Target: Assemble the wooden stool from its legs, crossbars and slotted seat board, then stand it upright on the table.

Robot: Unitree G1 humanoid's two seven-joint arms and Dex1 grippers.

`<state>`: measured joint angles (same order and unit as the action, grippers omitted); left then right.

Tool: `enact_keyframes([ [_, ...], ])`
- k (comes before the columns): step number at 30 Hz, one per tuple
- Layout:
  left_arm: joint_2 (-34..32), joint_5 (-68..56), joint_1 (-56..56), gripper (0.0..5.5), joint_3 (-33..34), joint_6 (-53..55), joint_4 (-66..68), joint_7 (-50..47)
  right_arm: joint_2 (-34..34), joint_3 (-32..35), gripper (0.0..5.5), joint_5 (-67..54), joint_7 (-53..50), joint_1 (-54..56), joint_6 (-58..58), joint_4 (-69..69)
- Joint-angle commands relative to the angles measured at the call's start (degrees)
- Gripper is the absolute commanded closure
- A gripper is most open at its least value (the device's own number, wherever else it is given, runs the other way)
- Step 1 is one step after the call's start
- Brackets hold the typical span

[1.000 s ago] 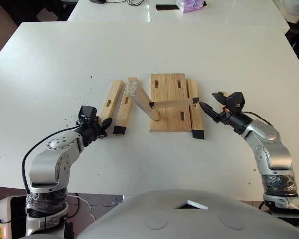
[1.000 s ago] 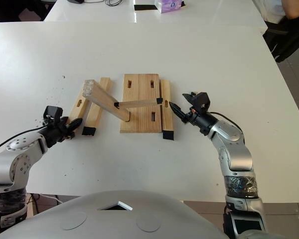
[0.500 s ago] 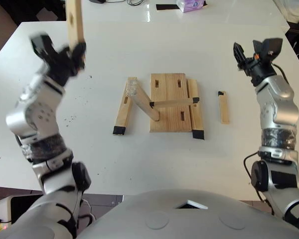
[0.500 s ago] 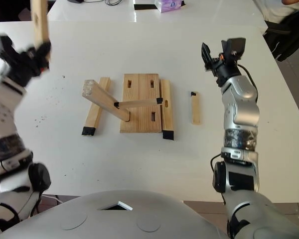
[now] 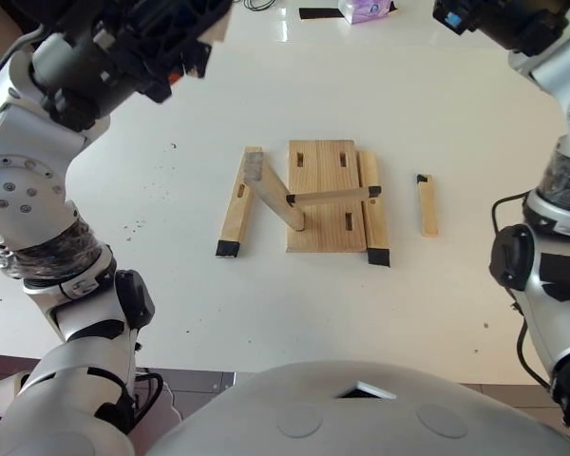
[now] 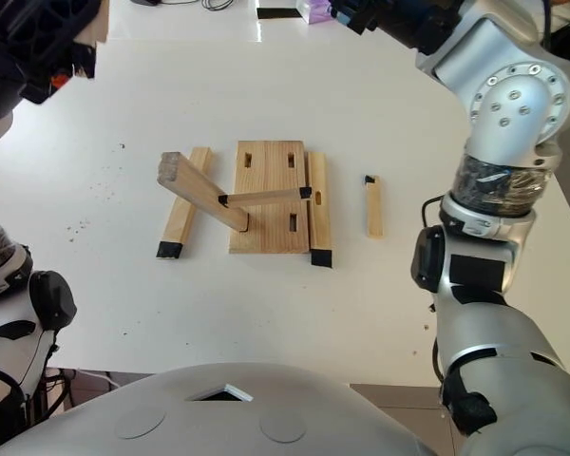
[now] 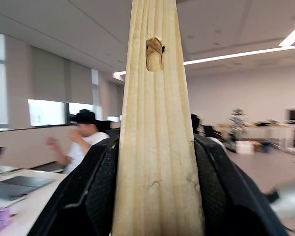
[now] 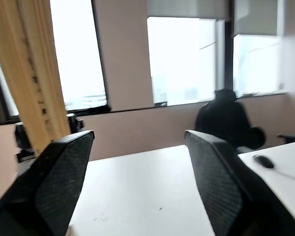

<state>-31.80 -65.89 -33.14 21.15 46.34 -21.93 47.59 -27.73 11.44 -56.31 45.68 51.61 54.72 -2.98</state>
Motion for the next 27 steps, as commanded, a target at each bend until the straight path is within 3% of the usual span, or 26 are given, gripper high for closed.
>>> enact_keyframes([
  [1, -2.3, 2.6, 3.0, 3.47, -2.7, -1.5, 0.5, 4.0, -3.1, 0.4, 2.1, -5.3, 4.7, 3.9, 5.6, 0.4],
  [23, -0.4, -0.3, 6.3, 3.47, -6.5, -3.0, -2.1, 3.5, 3.3, 0.8, 2.1, -14.7, -2.9, 4.9, 8.6, -2.9],
  [27, -0.5, -0.1, 5.8, 3.47, -6.6, -3.3, -1.7, 3.5, 3.2, 0.5, 2.71, -14.7, -3.1, 4.3, 8.7, -3.7],
])
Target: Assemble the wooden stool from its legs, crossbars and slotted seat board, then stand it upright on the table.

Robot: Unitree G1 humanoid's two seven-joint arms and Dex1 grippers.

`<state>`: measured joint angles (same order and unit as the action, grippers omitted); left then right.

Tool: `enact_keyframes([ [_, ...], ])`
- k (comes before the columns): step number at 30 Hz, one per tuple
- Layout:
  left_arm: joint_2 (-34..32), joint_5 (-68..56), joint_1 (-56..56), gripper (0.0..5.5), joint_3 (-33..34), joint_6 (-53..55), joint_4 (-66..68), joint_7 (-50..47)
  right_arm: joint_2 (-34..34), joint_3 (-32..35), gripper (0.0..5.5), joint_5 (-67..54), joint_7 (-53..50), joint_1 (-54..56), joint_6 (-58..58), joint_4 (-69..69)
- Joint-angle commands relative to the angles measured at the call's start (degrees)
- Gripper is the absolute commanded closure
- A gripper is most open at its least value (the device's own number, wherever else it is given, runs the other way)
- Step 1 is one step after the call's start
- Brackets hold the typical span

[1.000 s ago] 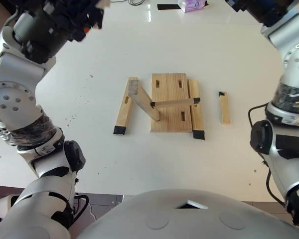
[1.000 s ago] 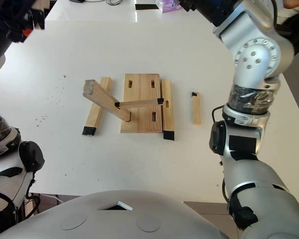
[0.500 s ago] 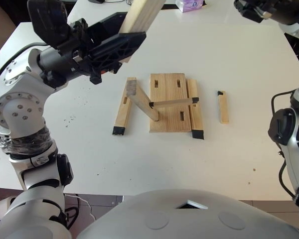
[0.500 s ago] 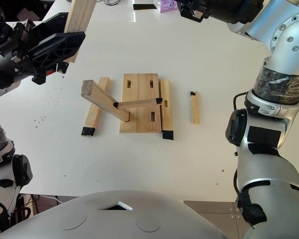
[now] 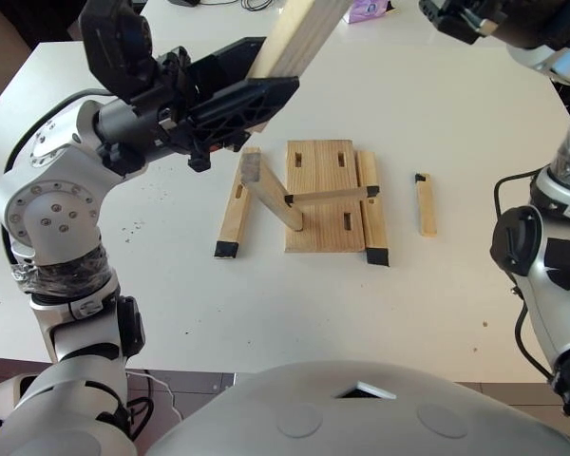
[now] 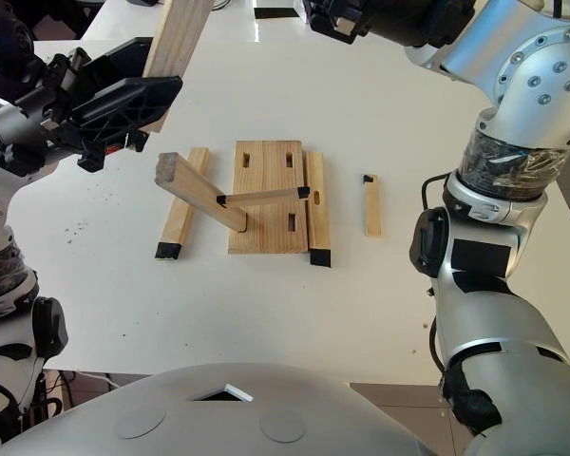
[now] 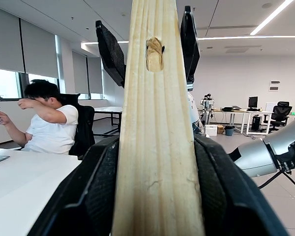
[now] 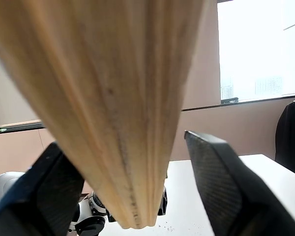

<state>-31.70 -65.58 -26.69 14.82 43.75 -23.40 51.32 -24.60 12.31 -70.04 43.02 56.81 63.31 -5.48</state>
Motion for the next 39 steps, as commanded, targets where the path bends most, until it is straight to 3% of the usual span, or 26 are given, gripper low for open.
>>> enact_keyframes([
  [1, -0.5, -0.3, -0.8, 3.47, -0.3, -0.8, -0.1, -0.1, 0.1, -0.3, 2.81, -1.0, -0.5, -1.0, 0.1, -1.2],
  [6, -0.4, -0.5, -0.9, 3.47, -0.3, -1.0, 0.1, 0.1, 0.8, 0.3, 3.44, -2.9, -1.1, -1.3, -0.1, -1.1],
  [20, -0.6, -0.2, -1.8, 3.47, -0.9, -1.0, 2.4, -1.0, 0.7, 0.9, 3.44, -2.6, -3.6, -4.4, -2.3, -2.2],
  [21, -0.8, -0.5, -2.0, 3.1, -1.0, -0.6, 2.8, -0.9, 0.6, 0.9, 3.44, -2.1, -3.8, -4.8, -2.7, -2.2],
  [28, -1.6, 2.4, -2.2, 2.2, -0.2, -2.3, 5.4, -1.9, -0.5, 1.1, 3.44, 2.1, -4.5, -6.8, -6.0, -1.6],
  [32, -2.6, 4.6, -1.9, 2.19, 2.3, -4.7, 8.3, -2.4, -6.7, 0.8, 3.44, 11.2, 0.0, -9.4, -12.1, 0.8],
  [35, -1.9, 6.5, -1.2, 2.19, 5.8, -7.5, 11.1, -6.6, -16.1, -3.3, 3.44, 23.0, 11.5, -17.4, -21.4, 2.0],
  [39, 7.9, 5.5, 0.6, 2.19, 12.5, -13.7, 12.6, -22.1, -20.8, -7.6, 3.44, 33.1, 21.1, -26.9, -33.0, 1.7],
])
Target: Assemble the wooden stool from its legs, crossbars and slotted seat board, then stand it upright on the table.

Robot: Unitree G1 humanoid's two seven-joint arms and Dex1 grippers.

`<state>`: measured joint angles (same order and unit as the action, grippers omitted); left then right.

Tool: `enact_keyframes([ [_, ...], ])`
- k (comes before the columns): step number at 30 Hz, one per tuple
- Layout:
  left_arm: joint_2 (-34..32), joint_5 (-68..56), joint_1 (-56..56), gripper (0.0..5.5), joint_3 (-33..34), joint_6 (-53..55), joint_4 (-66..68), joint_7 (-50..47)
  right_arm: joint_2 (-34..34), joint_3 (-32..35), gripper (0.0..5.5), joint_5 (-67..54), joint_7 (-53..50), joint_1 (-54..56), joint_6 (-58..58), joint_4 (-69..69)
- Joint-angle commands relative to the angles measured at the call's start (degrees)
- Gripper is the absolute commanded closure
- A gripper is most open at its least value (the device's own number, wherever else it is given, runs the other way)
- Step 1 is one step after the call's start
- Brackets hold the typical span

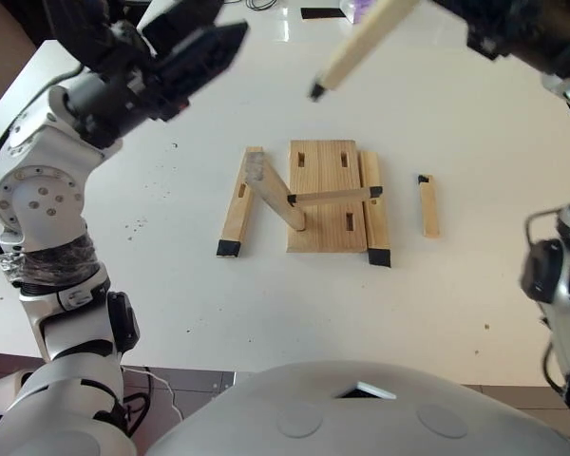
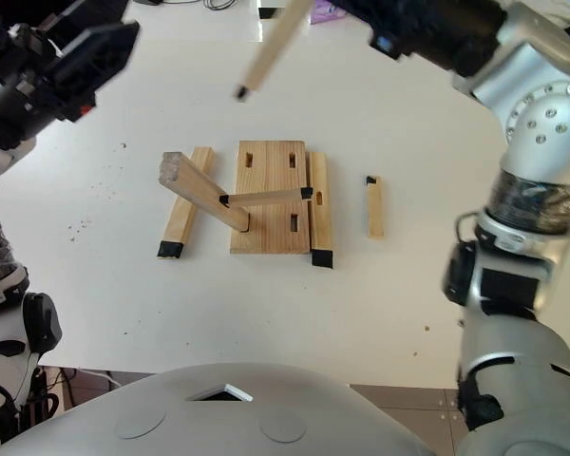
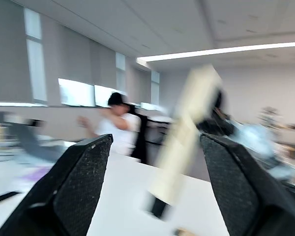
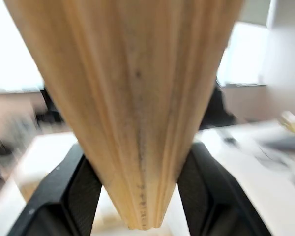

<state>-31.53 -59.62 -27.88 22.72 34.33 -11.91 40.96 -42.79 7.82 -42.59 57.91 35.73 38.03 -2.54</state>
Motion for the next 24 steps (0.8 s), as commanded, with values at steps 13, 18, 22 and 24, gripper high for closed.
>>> enact_keyframes([
  [13, 27.0, 6.5, 3.8, 2.19, -0.7, -9.2, 0.0, -40.1, 0.8, -4.6, 3.44, 8.4, 7.7, -21.7, -15.2, -13.0],
  [18, 24.1, 6.8, 2.6, 2.19, 0.9, -9.1, 2.2, -39.3, 2.8, -3.6, 3.44, 6.4, 7.3, -24.5, -16.1, -14.8],
  [22, 23.2, 7.1, 2.5, 2.19, 0.5, -8.8, 3.8, -38.1, 5.2, -4.4, 3.44, 7.1, 6.1, -26.7, -17.7, -14.1],
  [24, 22.7, 7.1, 2.7, 2.19, 0.2, -8.4, 3.9, -37.5, 6.1, -4.4, 3.44, 6.6, 5.4, -27.6, -17.5, -14.7],
])
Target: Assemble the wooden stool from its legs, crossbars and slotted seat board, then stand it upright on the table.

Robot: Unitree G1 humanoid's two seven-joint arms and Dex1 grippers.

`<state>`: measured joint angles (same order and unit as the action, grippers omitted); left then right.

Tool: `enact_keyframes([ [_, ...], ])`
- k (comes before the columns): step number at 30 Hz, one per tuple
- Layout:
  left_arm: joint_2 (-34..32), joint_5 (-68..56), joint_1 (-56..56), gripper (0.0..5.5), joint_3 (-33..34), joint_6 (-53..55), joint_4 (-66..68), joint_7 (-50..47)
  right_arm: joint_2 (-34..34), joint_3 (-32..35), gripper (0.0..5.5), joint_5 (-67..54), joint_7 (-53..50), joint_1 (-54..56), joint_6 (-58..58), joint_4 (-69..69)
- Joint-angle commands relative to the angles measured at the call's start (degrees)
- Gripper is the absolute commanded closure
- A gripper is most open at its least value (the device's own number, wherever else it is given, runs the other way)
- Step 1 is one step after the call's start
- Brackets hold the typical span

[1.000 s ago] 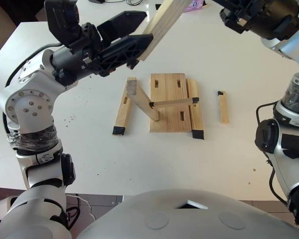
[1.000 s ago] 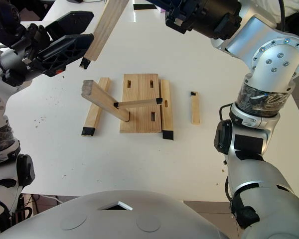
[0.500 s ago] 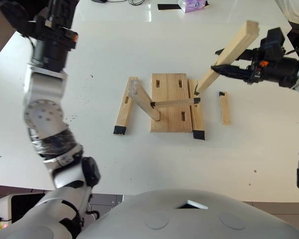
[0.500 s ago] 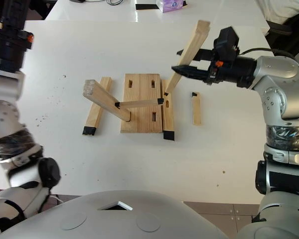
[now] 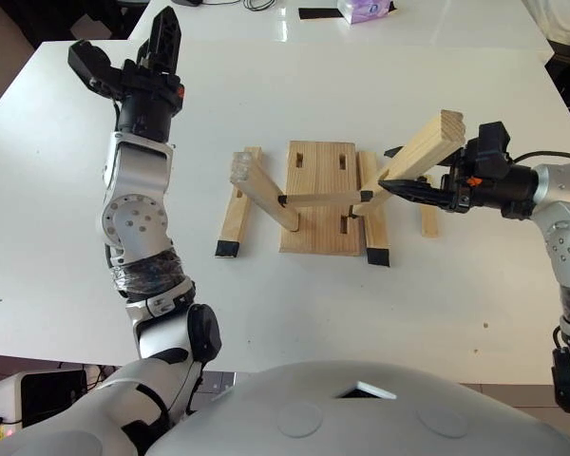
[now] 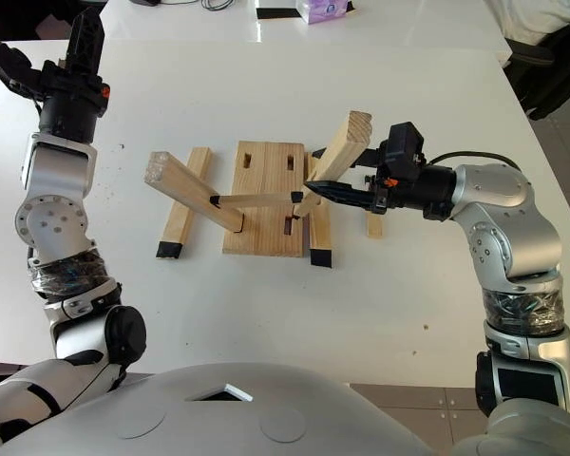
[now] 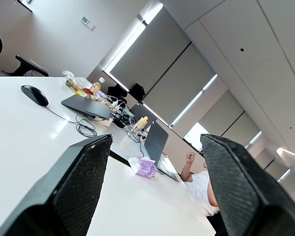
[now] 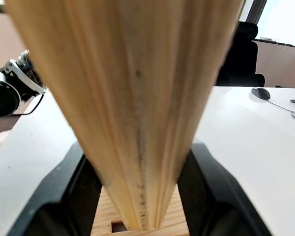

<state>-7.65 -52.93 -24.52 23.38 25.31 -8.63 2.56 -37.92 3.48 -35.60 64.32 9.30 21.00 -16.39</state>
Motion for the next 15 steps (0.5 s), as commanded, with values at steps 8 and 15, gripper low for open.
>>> enact_keyframes([
  [8, -2.6, 0.9, -0.4, 2.19, -0.2, 0.6, 1.8, 1.8, 2.1, 0.6, 3.44, -0.8, -2.3, -6.8, -0.9, -2.6],
  [15, -3.0, 1.4, 0.8, 2.19, -0.4, 1.1, 1.2, 1.7, 0.7, 2.3, 3.45, -0.8, -3.0, -11.0, -1.0, -5.2],
])
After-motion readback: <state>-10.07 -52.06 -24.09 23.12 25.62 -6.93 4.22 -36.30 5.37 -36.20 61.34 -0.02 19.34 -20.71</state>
